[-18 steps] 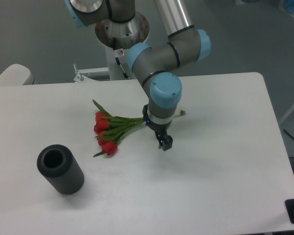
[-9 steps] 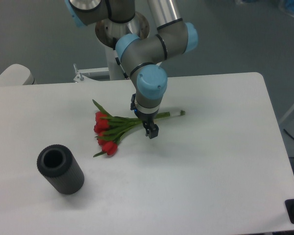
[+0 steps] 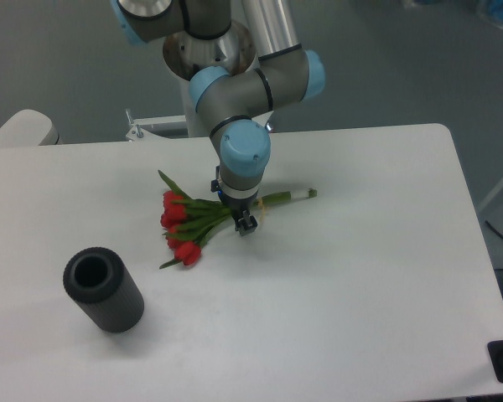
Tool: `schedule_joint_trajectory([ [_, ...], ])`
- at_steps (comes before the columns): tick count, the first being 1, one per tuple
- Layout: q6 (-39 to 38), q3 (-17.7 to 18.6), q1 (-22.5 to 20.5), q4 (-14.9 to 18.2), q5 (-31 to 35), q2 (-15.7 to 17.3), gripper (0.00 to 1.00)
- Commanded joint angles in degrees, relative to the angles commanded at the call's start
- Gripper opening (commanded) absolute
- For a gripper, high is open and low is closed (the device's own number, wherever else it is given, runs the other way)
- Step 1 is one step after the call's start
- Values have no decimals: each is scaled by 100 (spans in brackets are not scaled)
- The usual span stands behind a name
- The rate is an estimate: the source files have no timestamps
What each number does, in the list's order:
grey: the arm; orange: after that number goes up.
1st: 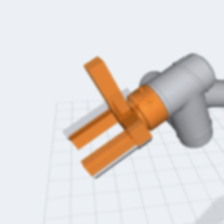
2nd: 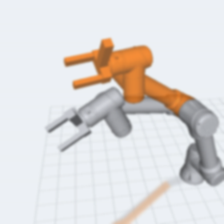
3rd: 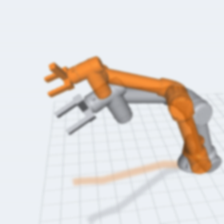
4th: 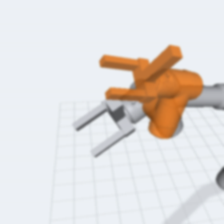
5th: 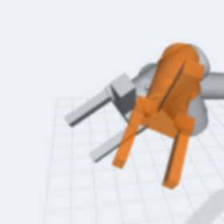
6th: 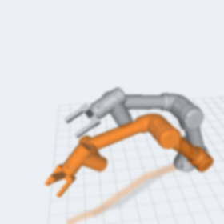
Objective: Pick up the flowers from the table
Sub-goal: 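Close the gripper around the green tulip stems, then lift the tulip bunch by the stems and carry it away from the vase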
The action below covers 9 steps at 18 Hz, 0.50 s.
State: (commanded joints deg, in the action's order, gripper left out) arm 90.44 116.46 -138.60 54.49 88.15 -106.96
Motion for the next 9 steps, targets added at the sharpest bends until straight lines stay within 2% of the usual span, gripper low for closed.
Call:
schedule_joint_trajectory([
  [6, -114, -158, -44, 17, 9, 0, 0],
  [9, -97, -482, -123, 105, 79, 9, 0],
])
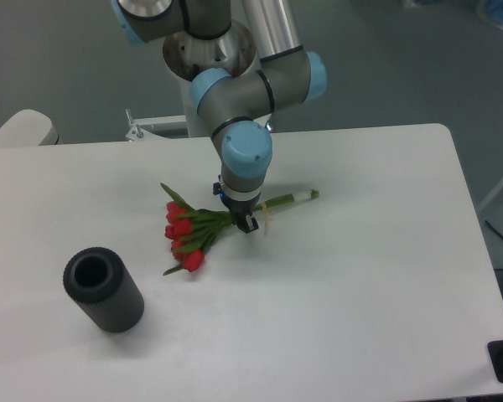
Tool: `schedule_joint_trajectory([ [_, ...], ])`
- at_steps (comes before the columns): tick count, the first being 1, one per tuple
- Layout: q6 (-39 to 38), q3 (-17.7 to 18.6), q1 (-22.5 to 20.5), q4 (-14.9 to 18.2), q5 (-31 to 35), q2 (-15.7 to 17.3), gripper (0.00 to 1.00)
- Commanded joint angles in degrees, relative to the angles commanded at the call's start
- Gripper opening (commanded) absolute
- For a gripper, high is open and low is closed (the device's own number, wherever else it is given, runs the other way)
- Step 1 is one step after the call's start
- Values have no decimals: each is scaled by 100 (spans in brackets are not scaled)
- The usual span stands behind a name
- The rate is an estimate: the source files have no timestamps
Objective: Pick up the flowers from the table
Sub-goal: 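Lift the tulip bunch by the stems and carry it away from the vase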
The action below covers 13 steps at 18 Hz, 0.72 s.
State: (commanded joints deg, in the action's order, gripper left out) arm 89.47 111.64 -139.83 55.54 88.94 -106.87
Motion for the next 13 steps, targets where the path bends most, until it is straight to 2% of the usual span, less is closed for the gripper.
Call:
schedule_joint_trajectory([
  [5, -17, -624, -149, 431, -8, -61, 1],
  [9, -26, -1029, -202, 431, -26, -263, 1],
  [13, -210, -1547, -194, 431, -35, -623, 0],
])
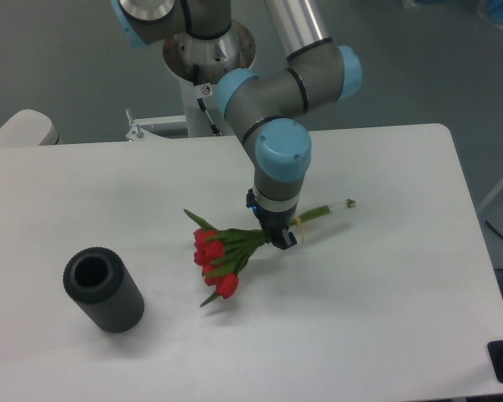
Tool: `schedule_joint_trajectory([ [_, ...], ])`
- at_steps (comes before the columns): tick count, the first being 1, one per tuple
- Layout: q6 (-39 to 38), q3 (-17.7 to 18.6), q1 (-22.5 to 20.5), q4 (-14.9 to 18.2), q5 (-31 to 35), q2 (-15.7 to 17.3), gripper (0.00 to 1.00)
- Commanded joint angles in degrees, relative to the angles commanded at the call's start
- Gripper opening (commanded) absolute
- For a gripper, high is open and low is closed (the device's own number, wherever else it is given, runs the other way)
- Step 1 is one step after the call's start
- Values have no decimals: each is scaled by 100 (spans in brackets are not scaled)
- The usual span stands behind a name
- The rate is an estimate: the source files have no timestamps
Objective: Pick up the flowers from the table
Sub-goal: 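Lift the tulip bunch by the stems and carry it away from the vase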
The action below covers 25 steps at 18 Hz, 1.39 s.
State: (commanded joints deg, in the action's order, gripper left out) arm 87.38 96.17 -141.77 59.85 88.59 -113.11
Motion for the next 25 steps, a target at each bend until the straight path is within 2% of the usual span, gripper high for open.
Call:
schedule_joint_trajectory([
  [4, -247, -703, 0, 26, 9, -483, 0],
  [7, -256, -1090, -44, 87, 0, -782, 0],
  [11, -265, -1722, -53, 702, 26, -1081, 0],
  [13, -265, -1916, -53, 817, 35, -1187, 1],
  [16, -274, -2014, -53, 888, 44, -1249, 1],
  [25, -326, -1979, 53, 888, 26, -1240, 1],
])
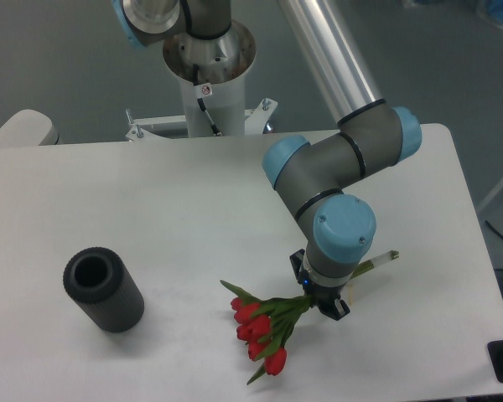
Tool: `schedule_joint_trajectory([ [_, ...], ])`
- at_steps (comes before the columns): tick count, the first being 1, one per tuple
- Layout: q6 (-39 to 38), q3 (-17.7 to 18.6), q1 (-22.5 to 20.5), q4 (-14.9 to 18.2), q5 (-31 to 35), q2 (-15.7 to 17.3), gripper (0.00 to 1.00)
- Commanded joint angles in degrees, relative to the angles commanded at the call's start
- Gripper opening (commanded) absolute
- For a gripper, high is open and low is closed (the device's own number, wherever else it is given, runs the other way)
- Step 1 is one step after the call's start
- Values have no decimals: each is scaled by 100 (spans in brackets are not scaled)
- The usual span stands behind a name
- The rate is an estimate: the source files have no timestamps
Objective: Pick up the flowers from the table
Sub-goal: 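Lift the tulip bunch by the stems and carry it away from the vase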
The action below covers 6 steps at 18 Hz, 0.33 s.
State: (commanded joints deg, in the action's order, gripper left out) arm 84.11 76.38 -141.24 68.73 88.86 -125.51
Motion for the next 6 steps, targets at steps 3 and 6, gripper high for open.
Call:
schedule_joint_trajectory([
  [3, -88, 0, 9, -9, 9, 0, 1],
  [6, -88, -9, 9, -9, 9, -9, 1],
])
